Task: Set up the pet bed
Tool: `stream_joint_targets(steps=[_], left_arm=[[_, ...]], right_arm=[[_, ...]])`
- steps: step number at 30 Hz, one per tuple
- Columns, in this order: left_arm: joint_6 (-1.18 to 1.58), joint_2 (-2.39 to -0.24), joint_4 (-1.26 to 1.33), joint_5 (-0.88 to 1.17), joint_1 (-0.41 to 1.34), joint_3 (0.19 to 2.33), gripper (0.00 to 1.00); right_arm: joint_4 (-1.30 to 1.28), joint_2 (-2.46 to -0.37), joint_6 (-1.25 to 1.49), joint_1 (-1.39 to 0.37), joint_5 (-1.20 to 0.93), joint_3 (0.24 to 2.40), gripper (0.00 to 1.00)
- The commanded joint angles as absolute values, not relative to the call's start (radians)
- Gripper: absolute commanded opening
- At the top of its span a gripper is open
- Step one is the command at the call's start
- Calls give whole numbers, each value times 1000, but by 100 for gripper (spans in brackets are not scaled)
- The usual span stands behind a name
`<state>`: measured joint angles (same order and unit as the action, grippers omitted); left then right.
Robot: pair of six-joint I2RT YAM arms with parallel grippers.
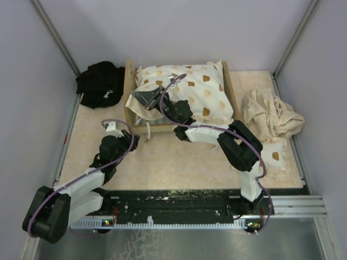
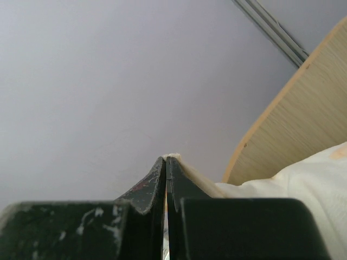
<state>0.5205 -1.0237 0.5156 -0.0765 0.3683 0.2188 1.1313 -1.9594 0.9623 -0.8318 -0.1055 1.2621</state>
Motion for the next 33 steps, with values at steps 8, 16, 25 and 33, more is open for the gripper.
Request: stream_joint_targets(steps=[8,16,25,33], left_arm=[[509,-811,277,-135,361,339,34],[429,-691,122,-92,362,457,46],[374,-735,62,-19,362,522,48],[334,-768,-42,-41,361,566,51]], right_arm=[[1231,-1977,1025,-856,-73,1282,0],[1195,-1958,1016,-865,-76,1198,2],[805,-1677,735,-866,-63,1094,42],[557,-1412,503,-902,34,903,47]])
